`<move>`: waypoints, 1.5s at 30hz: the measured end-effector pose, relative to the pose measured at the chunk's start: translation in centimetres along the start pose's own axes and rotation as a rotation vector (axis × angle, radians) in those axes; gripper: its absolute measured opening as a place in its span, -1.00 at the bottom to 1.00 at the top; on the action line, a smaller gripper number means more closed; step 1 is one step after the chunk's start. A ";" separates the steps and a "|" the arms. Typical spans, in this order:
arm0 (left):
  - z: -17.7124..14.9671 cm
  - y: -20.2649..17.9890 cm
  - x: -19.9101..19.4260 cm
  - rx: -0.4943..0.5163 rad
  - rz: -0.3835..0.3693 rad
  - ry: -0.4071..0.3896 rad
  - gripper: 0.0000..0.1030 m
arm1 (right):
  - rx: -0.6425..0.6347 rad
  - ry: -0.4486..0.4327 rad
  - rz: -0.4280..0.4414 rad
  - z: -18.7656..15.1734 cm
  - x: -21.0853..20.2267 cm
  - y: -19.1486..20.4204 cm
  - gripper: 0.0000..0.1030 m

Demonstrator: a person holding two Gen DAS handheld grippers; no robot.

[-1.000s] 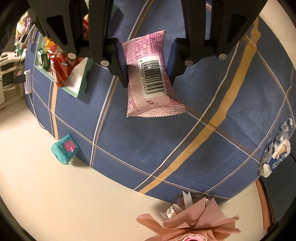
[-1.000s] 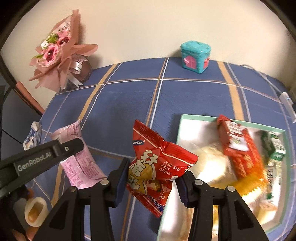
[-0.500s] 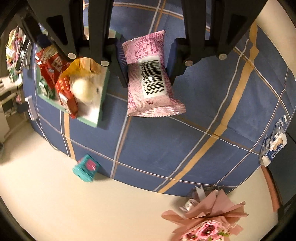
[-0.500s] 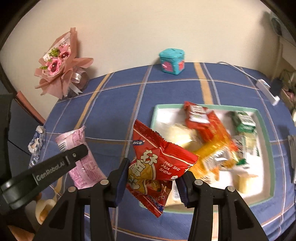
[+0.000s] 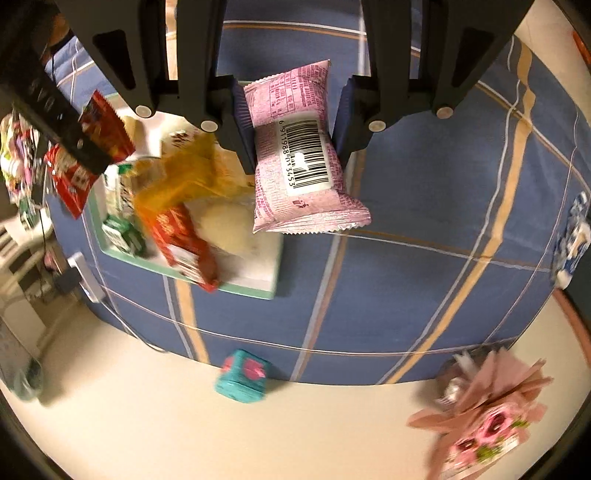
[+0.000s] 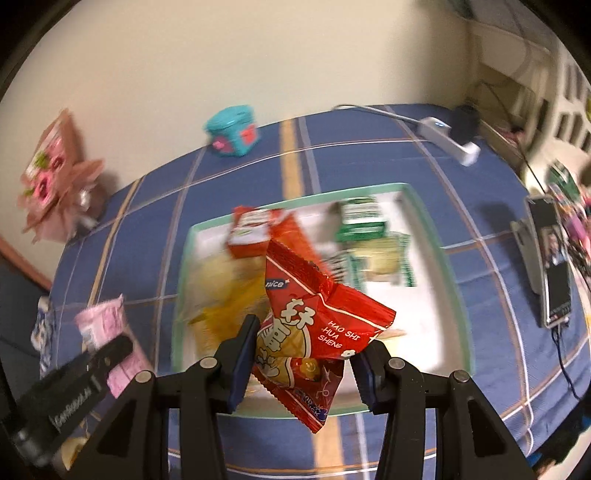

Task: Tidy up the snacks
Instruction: 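Carry the red snack bag with right tool into the tray while left tool carries the pink packet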

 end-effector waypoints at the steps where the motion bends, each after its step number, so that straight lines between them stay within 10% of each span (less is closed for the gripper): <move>1: -0.1 -0.6 0.0 0.014 -0.004 -0.001 -0.20 | 0.019 0.000 -0.003 0.2 0.0 -0.9 -0.03; 39: 0.4 -6.7 2.6 0.174 -0.087 -0.051 -0.20 | 0.013 0.087 0.002 -0.4 3.1 -2.2 -0.02; 45: 0.6 -6.4 2.8 0.179 -0.071 -0.051 0.09 | 0.015 0.090 0.003 -0.4 3.2 -2.2 -0.01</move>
Point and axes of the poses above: each gripper's, at about its wrist camera, not at the fingertips, and x roughly the way its jaws point, y to its left, z to its top, the point moved 4 cm from there along x, roughly the way its jaws point, and after that the axes turned 2 degrees about x, right-handed, at the moved point
